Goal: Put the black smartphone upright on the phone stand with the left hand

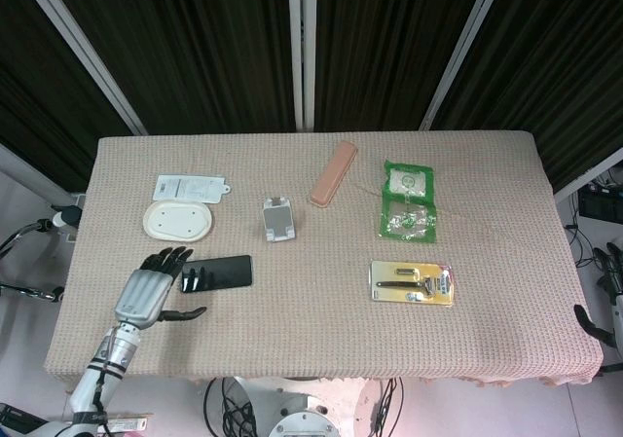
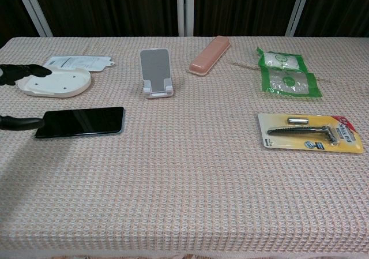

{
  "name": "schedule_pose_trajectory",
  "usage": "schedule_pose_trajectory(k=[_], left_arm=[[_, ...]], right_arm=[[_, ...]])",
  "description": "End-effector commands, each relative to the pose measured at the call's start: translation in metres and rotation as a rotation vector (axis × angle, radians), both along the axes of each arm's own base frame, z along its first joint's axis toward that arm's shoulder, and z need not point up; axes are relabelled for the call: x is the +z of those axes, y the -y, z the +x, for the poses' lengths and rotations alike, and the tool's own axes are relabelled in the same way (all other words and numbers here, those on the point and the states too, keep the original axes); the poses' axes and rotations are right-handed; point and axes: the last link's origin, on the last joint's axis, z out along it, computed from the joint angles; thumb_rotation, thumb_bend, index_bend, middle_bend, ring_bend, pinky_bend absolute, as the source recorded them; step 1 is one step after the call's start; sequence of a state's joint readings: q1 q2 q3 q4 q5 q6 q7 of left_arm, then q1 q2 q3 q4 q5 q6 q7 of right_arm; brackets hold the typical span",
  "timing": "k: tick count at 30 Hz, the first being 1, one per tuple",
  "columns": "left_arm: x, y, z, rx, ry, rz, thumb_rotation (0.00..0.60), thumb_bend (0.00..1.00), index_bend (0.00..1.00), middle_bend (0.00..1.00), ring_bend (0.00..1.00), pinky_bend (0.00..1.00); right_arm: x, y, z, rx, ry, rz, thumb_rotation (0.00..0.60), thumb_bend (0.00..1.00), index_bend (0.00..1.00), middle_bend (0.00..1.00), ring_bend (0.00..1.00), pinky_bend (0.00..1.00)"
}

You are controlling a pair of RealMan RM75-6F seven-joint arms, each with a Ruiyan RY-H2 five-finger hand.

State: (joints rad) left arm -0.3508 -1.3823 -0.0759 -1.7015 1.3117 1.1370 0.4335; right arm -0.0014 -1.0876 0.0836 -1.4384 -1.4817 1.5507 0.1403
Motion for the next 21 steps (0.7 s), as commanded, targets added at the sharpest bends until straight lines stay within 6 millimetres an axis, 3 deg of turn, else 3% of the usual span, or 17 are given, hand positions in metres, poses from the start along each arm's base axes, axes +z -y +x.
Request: schedule_pose_trajectory(k=[1,21], left_arm=[[-0.015,-0.008,0.0,0.008,-0.008,-0.026,0.242,0.01,0.04,0.08,0.06,0.18],[-0.052,-0.037,0.0,-0.011,-0.055,-0.076,0.311,0.04,0.12,0.08,0.06,0.18]], right_arm=[[0.002,-0.001,0.001,0.0,-0.002,-0.006,0.6,0.21,0.0,0.0,0.0,0.0],[0.006,-0.003,0.008,0.016,-0.018,-0.028,0.6,0.21,0.0,0.0,0.0,0.0]])
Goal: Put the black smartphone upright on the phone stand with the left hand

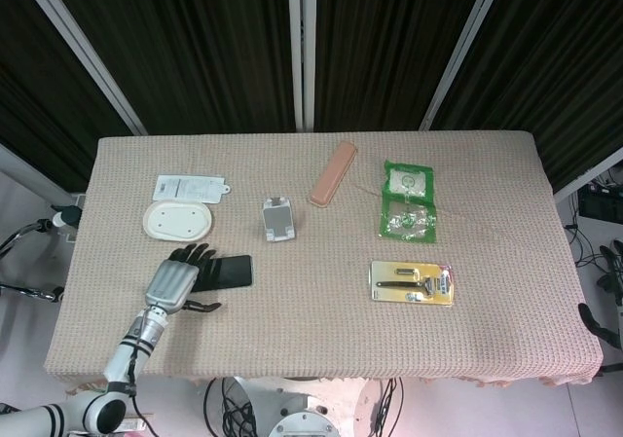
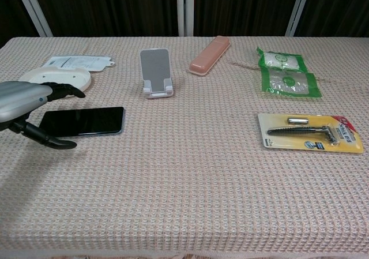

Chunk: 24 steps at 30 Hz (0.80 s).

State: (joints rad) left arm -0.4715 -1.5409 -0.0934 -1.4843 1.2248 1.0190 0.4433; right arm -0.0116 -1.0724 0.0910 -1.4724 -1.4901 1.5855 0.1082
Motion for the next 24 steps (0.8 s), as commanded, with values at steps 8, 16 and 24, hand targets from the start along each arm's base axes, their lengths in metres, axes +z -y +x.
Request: schedule_pose_trajectory(k=[8,16,24], left_arm=[[-0.006,-0.008,-0.004,0.038,0.005,-0.004,0.343,0.07,0.16,0.08,0.06,0.18],[-0.009,-0.013,-0.005,0.054,0.006,-0.005,0.423,0.13,0.18,0.08,0.06,0.18],[-0.009,-0.016,-0.005,0.062,0.02,-0.017,0.424,0.19,0.21,0.08,0.06,0.18]], right_arm=[[0.003,-0.002,-0.001,-0.006,0.0,-0.01,0.6,0.21,0.0,0.0,0.0,0.0],[0.003,-0.002,-0.001,-0.003,0.005,-0.011,0.6,0.21,0.0,0.0,0.0,0.0],[0.004,-0.003,-0.002,-0.008,0.003,-0.012,0.6,0.21,0.0,0.0,0.0,0.0]])
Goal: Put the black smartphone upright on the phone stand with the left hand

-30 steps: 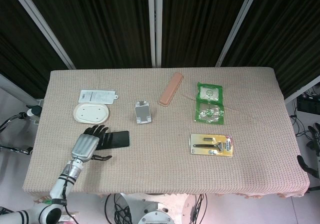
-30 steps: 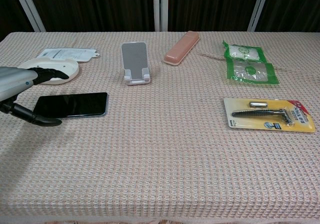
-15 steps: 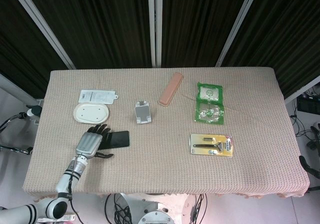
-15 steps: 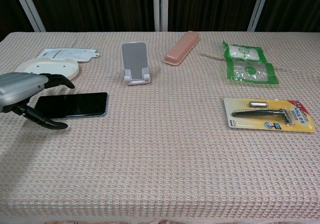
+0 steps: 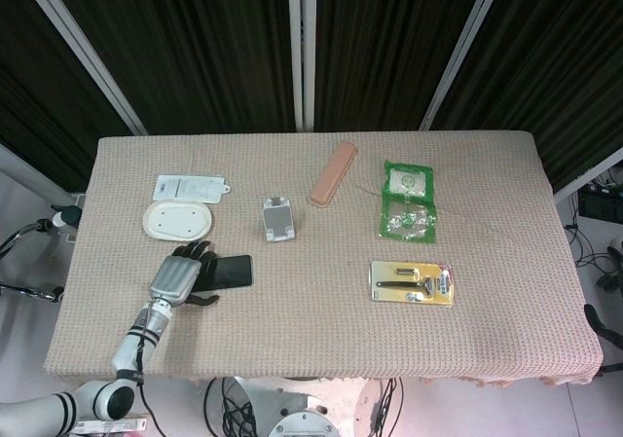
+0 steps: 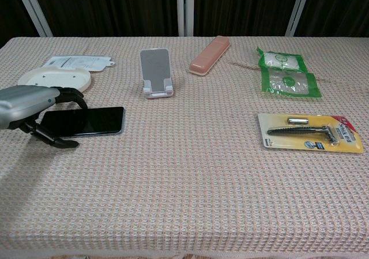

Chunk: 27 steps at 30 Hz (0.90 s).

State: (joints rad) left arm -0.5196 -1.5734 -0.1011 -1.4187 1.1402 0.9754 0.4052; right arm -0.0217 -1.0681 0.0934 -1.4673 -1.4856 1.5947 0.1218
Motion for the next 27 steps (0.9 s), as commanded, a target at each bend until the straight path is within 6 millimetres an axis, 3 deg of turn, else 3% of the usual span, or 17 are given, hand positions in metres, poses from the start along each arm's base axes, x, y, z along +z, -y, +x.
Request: schedule_pose_trajectory(k=[1,16,22,24,27], left_arm=[[0.0009,-0.0009,-0.0001,0.002,0.003,0.001,0.423,0.19,0.21,0.08,0.06,0.18],[0.0034,-0.0037,-0.0021,0.013,-0.001,-0.015,0.424,0.2,0.23,0.08,0.06,0.18],[0.0028,-0.0046,-0.0014,0.013,0.009,-0.009,0.427,0.2,0.28,0.08,0.06,0.18],[0.0024,-0.0045,-0.0012,0.013,0.012,-0.007,0.437,0.2,0.31,0.08,0.06,0.18],[0.0027,-0.0038,-0.0005,0.012,0.022,-0.001,0.508,0.21,0.37,0.09,0.06,0.18]], right_arm=[[-0.0003,-0.0001,-0.0005,-0.003,-0.001,0.001,0.6,0.21,0.0,0.0,0.0,0.0],[-0.0041,0.0017,0.0002,-0.006,-0.005,0.013,0.6,0.21,0.0,0.0,0.0,0.0],[-0.0037,0.0016,-0.0003,-0.01,-0.006,0.014,0.6,0.21,0.0,0.0,0.0,0.0],[-0.0042,0.0017,-0.0006,-0.012,-0.005,0.016,0.6,0.21,0.0,0.0,0.0,0.0],[-0.0048,0.0018,-0.0015,-0.015,-0.004,0.017,0.6,0.21,0.0,0.0,0.0,0.0]])
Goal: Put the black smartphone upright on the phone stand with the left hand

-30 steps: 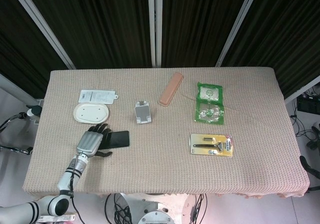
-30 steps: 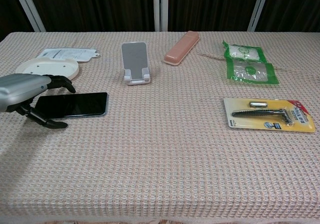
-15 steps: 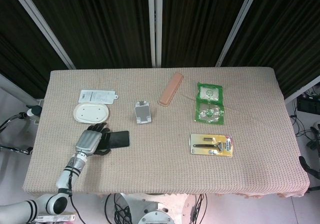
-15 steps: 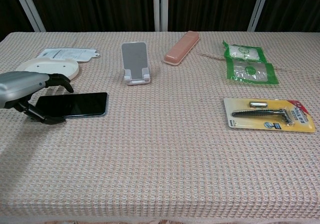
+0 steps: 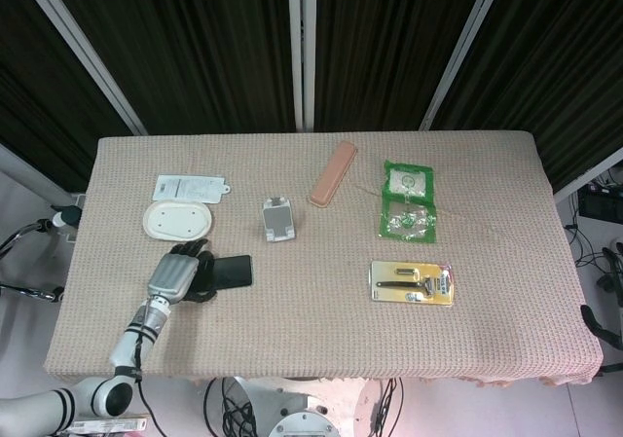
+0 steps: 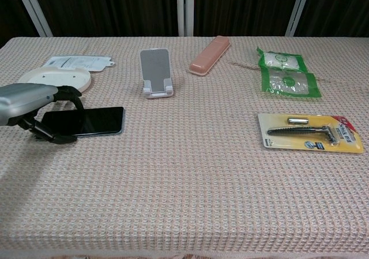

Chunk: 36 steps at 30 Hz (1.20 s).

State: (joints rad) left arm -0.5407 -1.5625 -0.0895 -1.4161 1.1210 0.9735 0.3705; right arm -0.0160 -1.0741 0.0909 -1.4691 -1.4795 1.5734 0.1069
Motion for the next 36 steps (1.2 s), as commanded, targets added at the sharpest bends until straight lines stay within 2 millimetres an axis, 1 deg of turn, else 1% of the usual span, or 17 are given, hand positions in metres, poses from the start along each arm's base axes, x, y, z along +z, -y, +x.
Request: schedule_pose_trajectory(k=[1,3,6,11,13,17,20,23,25,30,36], left_arm=[[0.0,0.0,0.001,-0.002,0.008,0.007,0.548,0.21,0.4,0.09,0.06,0.18],[0.002,0.001,0.001,-0.01,0.012,0.015,0.594,0.21,0.43,0.09,0.06,0.18],[0.005,0.0,0.003,-0.032,0.017,0.034,0.6,0.22,0.47,0.12,0.06,0.18],[0.007,0.001,0.003,-0.043,0.015,0.041,0.6,0.22,0.48,0.28,0.06,0.18],[0.007,0.001,0.003,-0.04,0.016,0.041,0.6,0.23,0.49,0.35,0.07,0.18],[0.01,0.001,0.002,-0.043,0.011,0.059,0.6,0.26,0.49,0.43,0.11,0.19],[0.012,0.001,0.002,-0.053,0.002,0.081,0.6,0.3,0.48,0.46,0.18,0.25],[0.014,0.002,0.002,-0.065,-0.008,0.094,0.6,0.31,0.48,0.48,0.27,0.34],[0.014,0.002,0.002,-0.071,-0.015,0.096,0.6,0.31,0.48,0.48,0.31,0.37],[0.016,0.003,0.002,-0.082,-0.024,0.097,0.6,0.31,0.49,0.48,0.35,0.38],[0.021,0.003,0.006,-0.111,-0.019,0.102,0.6,0.32,0.49,0.49,0.37,0.38]], right_arm=[[0.0,0.0,0.0,-0.001,0.001,0.001,0.6,0.21,0.0,0.0,0.0,0.0],[0.0,0.0,-0.001,-0.003,0.001,0.002,0.6,0.21,0.0,0.0,0.0,0.0],[-0.001,0.001,-0.001,-0.003,0.001,0.005,0.6,0.21,0.0,0.0,0.0,0.0],[-0.002,0.001,0.0,-0.002,0.003,0.012,0.6,0.21,0.0,0.0,0.0,0.0],[-0.002,0.001,0.0,-0.002,0.003,0.013,0.6,0.21,0.0,0.0,0.0,0.0],[-0.002,0.001,0.0,-0.006,0.005,0.015,0.6,0.21,0.0,0.0,0.0,0.0],[-0.002,0.001,0.0,-0.006,0.007,0.018,0.6,0.21,0.0,0.0,0.0,0.0],[-0.003,0.001,0.0,-0.005,0.008,0.02,0.6,0.21,0.0,0.0,0.0,0.0],[-0.003,0.001,0.0,-0.004,0.008,0.02,0.6,0.21,0.0,0.0,0.0,0.0],[-0.004,0.001,0.0,-0.004,0.01,0.021,0.6,0.21,0.0,0.0,0.0,0.0],[-0.003,0.001,0.0,-0.005,0.011,0.018,0.6,0.21,0.0,0.0,0.0,0.0]])
